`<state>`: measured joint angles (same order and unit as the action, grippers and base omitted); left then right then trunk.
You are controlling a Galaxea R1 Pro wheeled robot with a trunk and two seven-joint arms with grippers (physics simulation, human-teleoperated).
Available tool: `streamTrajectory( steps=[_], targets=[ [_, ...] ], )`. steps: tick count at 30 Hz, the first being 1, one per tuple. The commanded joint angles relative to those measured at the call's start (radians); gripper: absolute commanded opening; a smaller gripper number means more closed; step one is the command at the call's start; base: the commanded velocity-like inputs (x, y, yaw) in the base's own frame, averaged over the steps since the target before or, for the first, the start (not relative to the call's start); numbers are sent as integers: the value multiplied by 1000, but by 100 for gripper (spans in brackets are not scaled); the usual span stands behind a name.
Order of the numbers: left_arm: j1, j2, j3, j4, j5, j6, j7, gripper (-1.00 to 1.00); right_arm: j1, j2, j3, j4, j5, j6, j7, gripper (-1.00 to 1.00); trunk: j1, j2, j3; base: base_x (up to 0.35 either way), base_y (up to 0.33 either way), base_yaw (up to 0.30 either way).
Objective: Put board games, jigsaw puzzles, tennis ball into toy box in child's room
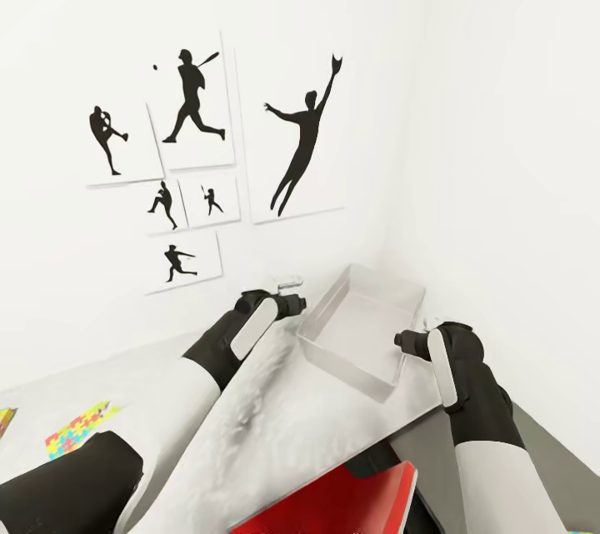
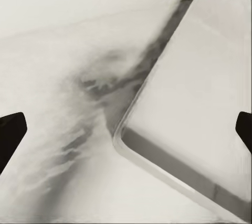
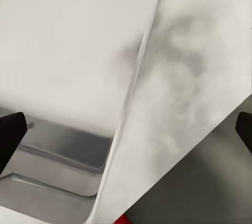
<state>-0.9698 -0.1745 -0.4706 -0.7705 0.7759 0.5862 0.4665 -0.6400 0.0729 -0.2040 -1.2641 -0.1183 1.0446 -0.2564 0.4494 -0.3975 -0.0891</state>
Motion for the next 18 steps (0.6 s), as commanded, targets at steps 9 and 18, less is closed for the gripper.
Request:
streamTrajectory(
  steps=[9, 18],
  targets=[
    [-1, 0, -145, -1, 202, -91, 19, 100, -1, 0, -2, -1, -12, 3, -9, 100, 1, -2, -17, 0, 0, 0],
    [-1, 0, -159, 0, 240, -115, 21, 100, -1, -1, -2, -1, -12, 3, -9, 100, 1, -2, -32, 0, 0, 0]
  ],
)
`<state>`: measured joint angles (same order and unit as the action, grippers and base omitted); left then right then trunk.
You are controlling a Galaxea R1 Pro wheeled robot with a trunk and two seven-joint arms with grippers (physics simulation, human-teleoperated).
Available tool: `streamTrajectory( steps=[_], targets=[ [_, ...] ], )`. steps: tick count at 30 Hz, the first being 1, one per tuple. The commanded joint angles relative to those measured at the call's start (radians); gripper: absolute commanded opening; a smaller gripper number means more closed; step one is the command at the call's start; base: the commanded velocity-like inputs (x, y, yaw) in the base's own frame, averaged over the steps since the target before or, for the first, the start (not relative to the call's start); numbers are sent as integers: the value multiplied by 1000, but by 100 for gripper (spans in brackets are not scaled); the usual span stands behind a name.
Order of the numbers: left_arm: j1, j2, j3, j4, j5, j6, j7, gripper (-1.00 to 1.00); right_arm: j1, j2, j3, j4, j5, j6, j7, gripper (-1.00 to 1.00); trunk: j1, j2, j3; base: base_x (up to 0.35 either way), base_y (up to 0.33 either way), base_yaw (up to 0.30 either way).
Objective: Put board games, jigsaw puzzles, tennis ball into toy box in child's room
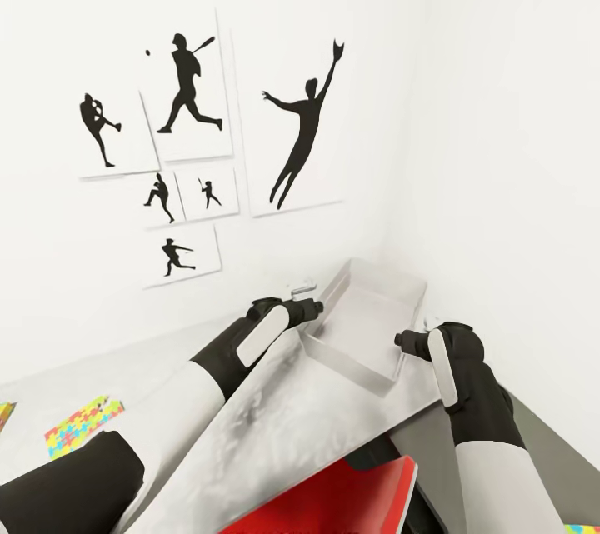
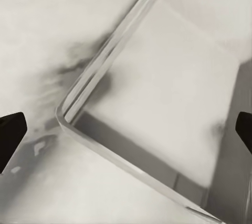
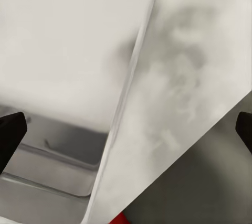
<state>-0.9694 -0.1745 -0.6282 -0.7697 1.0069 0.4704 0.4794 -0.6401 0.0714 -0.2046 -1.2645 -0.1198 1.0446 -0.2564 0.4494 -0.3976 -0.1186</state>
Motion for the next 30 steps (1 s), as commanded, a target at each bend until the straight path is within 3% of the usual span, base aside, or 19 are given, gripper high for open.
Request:
streamTrajectory(
  steps=[1, 9, 20, 30],
  targets=[
    [-1, 0, -2, -1, 13, -3, 9, 100, -1, 1, -1, -1, -11, 3, -9, 100, 1, -2, -4, 0, 0, 0],
    [-1, 0, -2, 4, 40, -29, 15, 100, -1, 1, -1, -1, -11, 3, -9, 100, 1, -2, -17, 0, 0, 0],
    [-1, 0, -5, 16, 42, -84, 45, 100, 0, 2, -1, -38, -11, 3, -8, 100, 1, -2, -35, 0, 0, 0],
    [-2, 0, -7, 29, 43, -88, 52, 100, 0, 1, 1, -64, -10, 3, -8, 100, 1, -2, -51, 0, 0, 0]
  ],
)
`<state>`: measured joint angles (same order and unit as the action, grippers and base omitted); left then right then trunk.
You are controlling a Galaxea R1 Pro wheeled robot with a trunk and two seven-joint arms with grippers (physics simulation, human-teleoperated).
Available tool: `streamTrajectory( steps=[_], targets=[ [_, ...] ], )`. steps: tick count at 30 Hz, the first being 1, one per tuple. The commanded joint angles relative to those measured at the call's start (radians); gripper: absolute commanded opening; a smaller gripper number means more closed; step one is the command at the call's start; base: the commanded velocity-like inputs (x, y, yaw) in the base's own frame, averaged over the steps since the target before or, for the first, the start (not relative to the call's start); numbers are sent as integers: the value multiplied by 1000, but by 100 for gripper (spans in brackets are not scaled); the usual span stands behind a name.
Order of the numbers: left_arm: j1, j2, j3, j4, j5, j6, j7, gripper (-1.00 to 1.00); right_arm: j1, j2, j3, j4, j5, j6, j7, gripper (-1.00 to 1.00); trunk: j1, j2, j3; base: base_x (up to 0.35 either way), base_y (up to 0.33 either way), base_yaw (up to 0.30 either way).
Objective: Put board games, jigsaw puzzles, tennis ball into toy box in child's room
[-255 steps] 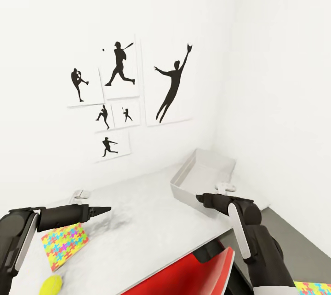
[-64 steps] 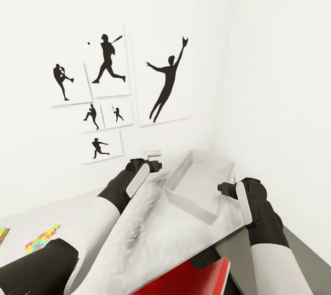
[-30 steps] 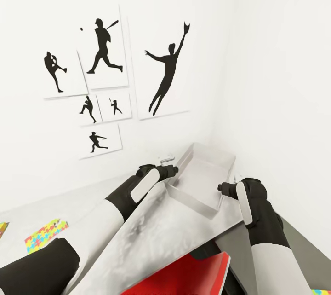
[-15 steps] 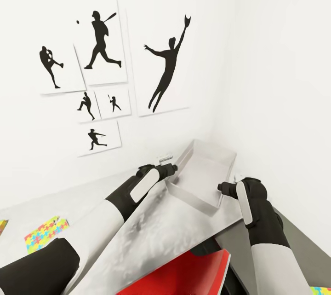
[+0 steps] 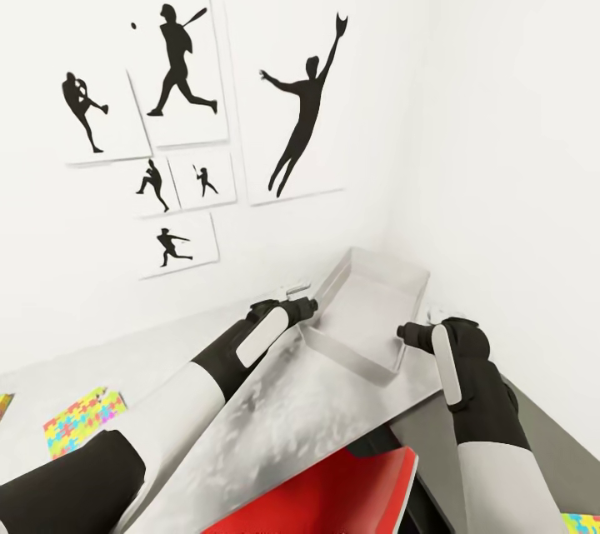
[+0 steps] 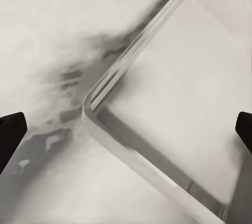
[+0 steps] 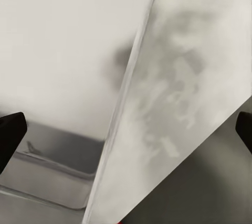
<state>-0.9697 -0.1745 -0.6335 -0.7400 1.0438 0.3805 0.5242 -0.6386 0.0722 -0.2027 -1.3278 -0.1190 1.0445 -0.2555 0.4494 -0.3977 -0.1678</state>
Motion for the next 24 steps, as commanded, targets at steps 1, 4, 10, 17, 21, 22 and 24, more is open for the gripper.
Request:
streamTrajectory(
  steps=[1, 4, 10, 17, 21, 22, 24],
  targets=[
    [-1, 0, -1, 0, 6, 2, 9, 100, -1, 1, -1, -1, -10, 3, -9, 100, 1, -2, -4, 0, 0, 0],
    [-1, 0, -2, 16, 7, 0, 38, 100, -1, 1, -1, -2, -11, 3, -9, 100, 1, -2, -9, 0, 0, 0],
    [-1, 0, -3, 57, 6, -28, 140, 100, -1, 1, -1, -3, -11, 3, -9, 100, 1, -2, -19, 0, 0, 0],
    [-1, 0, -4, 91, 6, -39, 168, 100, -1, 1, -1, -4, -11, 3, -8, 100, 1, -2, -30, 0, 0, 0],
    [-1, 0, -5, 92, 5, -41, 170, 100, -1, 1, -1, -5, -11, 3, -9, 100, 1, -2, -37, 0, 0, 0],
    [-1, 0, -4, 90, 5, -42, 170, 100, -1, 1, -1, -4, -11, 3, -8, 100, 1, -2, -38, 0, 0, 0],
    [-1, 0, -4, 87, 4, -43, 171, 100, -1, 1, -1, -4, -11, 3, -9, 100, 1, -2, -41, 0, 0, 0]
  ],
)
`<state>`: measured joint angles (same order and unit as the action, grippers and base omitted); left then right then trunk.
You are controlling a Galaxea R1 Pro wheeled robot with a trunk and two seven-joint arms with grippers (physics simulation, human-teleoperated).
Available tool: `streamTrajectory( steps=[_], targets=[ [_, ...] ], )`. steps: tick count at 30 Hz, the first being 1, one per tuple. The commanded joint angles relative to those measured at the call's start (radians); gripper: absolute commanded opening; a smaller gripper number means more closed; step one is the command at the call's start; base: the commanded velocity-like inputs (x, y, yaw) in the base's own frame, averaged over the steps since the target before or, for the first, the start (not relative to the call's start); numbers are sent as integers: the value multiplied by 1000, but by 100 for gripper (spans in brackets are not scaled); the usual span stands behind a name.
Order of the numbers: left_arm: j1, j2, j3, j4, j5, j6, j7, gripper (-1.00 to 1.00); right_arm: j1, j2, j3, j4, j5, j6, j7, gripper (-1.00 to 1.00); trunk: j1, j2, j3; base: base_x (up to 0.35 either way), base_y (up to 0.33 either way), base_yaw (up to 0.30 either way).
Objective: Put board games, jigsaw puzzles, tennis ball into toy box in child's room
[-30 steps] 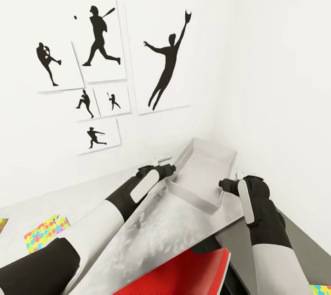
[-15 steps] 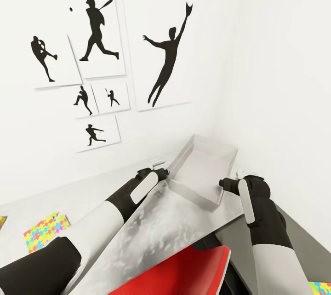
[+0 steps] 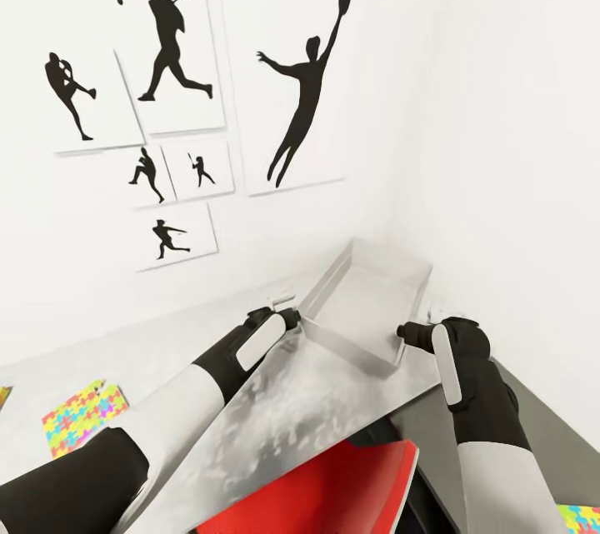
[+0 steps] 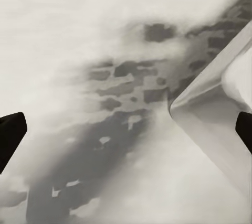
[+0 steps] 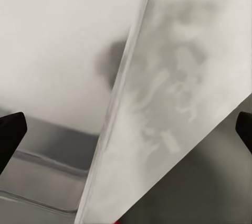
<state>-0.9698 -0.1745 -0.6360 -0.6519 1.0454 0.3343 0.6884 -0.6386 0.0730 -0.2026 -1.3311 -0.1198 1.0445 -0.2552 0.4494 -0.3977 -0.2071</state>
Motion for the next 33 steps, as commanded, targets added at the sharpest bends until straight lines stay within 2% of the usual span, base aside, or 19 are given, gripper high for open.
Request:
streamTrajectory(
  steps=[1, 8, 12, 14, 16, 17, 18, 21, 26, 33],
  targets=[
    [-1, 0, -2, -6, 3, 3, 6, 100, -1, 1, -1, -1, -11, 3, -9, 100, 1, -2, -4, 0, 0, 0],
    [-1, 0, -10, -68, 4, 3, 2, 100, -1, 1, -1, -1, -11, 3, -9, 100, 1, -2, -15, 0, 0, 0],
    [-1, 0, -43, -112, 15, 3, -6, 100, -1, 0, -1, -1, -11, 3, -9, 100, 1, -2, -22, 0, 0, 0],
    [-1, 0, -89, -148, 67, 1, -9, 100, -1, 0, -1, -3, -11, 3, -9, 100, 1, -2, -25, 0, 0, 0],
    [-1, 0, -145, -180, 157, -8, -10, 100, 3, -1, -1, -30, -11, 3, -9, 100, 1, -2, -28, 0, 0, 0],
    [-1, 0, -158, -185, 180, -13, -10, 100, 5, -1, 0, -42, -11, 3, -9, 100, 1, -2, -30, 0, 0, 0],
    [-1, 0, -181, -194, 222, -23, -10, 100, 7, -1, 0, -70, -11, 3, -8, 100, 1, -2, -32, 0, 0, 0],
    [-1, 0, -220, -205, 271, -43, -10, 100, 11, -1, 1, -125, -12, 3, -7, 100, 1, -2, -37, 0, 0, 0],
    [-1, 0, -277, -211, 304, -93, -9, 100, 14, -1, 2, -173, -12, 3, -7, 100, 1, -2, -45, 0, 0, 0],
    [-1, 0, -305, -212, 311, -123, -9, 100, 13, -1, 2, -194, -13, 3, -6, 100, 1, -2, -56, 0, 0, 0]
  ],
)
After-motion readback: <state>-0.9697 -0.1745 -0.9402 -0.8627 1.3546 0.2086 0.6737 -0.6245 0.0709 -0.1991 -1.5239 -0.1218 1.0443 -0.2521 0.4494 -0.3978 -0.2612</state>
